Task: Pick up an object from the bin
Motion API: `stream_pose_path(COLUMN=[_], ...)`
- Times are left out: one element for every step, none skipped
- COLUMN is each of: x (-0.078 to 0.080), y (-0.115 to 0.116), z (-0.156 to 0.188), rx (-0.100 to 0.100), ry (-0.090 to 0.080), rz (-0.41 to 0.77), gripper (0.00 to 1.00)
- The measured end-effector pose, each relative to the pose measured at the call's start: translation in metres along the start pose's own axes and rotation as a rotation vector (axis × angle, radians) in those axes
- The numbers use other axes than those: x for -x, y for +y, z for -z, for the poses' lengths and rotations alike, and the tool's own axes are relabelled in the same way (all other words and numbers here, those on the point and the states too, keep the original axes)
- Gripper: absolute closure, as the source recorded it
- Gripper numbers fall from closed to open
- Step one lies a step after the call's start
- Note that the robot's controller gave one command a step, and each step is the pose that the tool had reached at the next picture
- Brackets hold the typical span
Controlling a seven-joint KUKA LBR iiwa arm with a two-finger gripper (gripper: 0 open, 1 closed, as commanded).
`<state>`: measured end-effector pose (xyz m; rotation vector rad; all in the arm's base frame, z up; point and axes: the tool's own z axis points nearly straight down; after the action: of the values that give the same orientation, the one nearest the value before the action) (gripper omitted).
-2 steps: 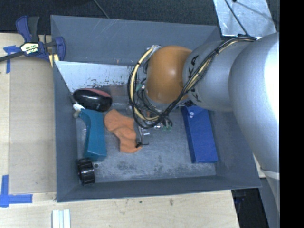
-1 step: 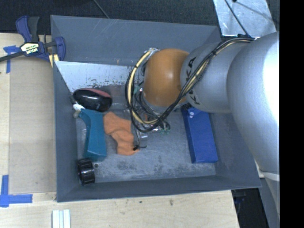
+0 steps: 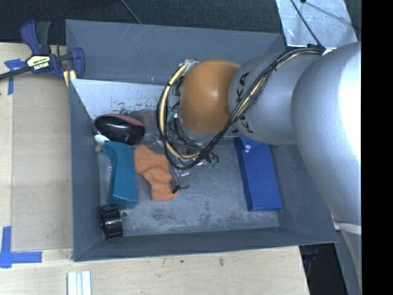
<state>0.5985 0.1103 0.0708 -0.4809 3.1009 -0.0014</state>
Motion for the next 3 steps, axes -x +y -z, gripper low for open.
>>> stream_pose_path(x=[0.002,0.001,0.009], y=[0.021,0.035,0.049], z=[0.000,0.000,0.000], rx=[0.000,0.001,0.002], ry=[0.000,0.001,-0.004], rz=[0.173,0.185,0.521], gripper=[0.00,0.00,1.00])
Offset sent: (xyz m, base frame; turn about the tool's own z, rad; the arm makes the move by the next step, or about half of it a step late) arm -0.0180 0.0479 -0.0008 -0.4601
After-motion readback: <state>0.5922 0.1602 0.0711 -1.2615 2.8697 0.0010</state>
